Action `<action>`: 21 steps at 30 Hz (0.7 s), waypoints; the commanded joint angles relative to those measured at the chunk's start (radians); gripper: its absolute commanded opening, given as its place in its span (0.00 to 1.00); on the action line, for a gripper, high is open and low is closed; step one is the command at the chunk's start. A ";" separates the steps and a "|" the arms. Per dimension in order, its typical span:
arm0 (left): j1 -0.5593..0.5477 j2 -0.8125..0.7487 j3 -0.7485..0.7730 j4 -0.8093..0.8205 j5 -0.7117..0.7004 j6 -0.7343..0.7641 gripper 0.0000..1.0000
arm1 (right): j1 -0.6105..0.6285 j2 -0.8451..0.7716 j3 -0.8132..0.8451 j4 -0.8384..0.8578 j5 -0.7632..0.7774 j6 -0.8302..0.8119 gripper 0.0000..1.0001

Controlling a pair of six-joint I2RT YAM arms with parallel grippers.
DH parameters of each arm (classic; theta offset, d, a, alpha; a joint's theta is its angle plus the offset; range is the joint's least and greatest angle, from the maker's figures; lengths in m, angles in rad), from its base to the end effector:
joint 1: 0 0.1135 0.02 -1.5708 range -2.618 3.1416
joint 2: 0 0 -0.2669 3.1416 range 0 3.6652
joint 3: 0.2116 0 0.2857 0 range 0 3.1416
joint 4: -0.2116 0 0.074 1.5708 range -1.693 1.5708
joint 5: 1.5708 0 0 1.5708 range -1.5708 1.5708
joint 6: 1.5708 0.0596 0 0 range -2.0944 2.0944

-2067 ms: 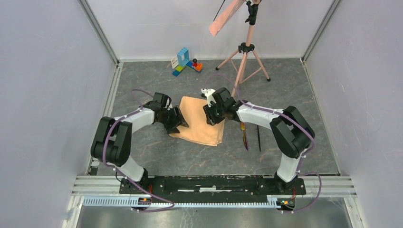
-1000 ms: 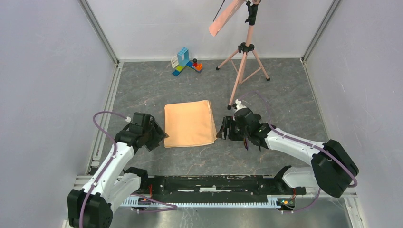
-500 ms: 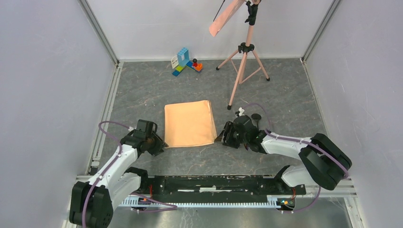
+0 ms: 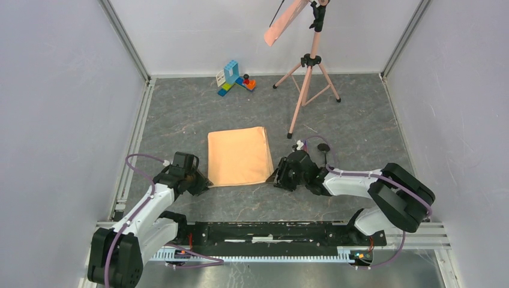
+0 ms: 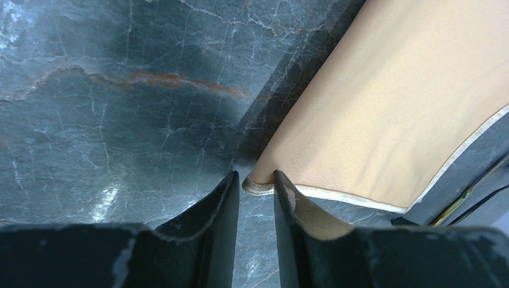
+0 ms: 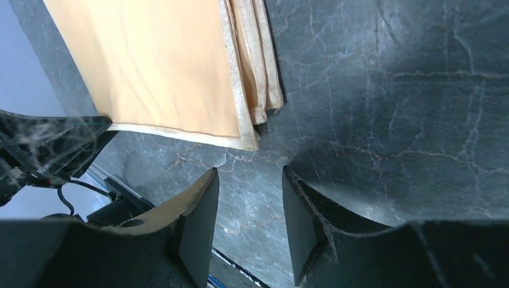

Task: Fold the napkin into a case and place the utensils inside
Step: Smooth out the square-folded napkin at the center of the board.

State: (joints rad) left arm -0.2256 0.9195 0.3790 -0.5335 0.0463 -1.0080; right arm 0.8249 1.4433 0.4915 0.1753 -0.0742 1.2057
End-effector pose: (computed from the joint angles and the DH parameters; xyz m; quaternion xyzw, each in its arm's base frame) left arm 0.1867 -0.0457 0.1161 -0.3642 0.8980 -0.1605 0.1875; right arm 0.1950 0.2176 0.0920 0.1603 0.9076 0.3464 0.1748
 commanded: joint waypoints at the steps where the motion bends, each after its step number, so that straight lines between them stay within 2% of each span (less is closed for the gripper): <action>1: 0.005 -0.013 -0.009 0.045 -0.010 -0.006 0.34 | 0.009 0.056 0.082 -0.087 0.068 -0.046 0.49; 7: 0.004 -0.007 0.003 0.035 -0.011 0.020 0.36 | 0.045 0.109 0.270 -0.329 0.205 -0.257 0.49; 9: 0.005 -0.009 0.013 0.025 -0.021 0.034 0.36 | 0.046 0.130 0.303 -0.377 0.200 -0.279 0.49; 14: 0.005 -0.017 0.015 0.017 -0.033 0.041 0.34 | 0.056 0.142 0.307 -0.355 0.180 -0.271 0.46; 21: 0.005 -0.017 -0.008 0.014 -0.043 0.036 0.23 | 0.111 0.191 0.431 -0.477 0.272 -0.328 0.42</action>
State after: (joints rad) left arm -0.2256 0.9154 0.3763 -0.5240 0.0280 -1.0061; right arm 0.9009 1.6154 0.8413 -0.2195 0.1135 0.9272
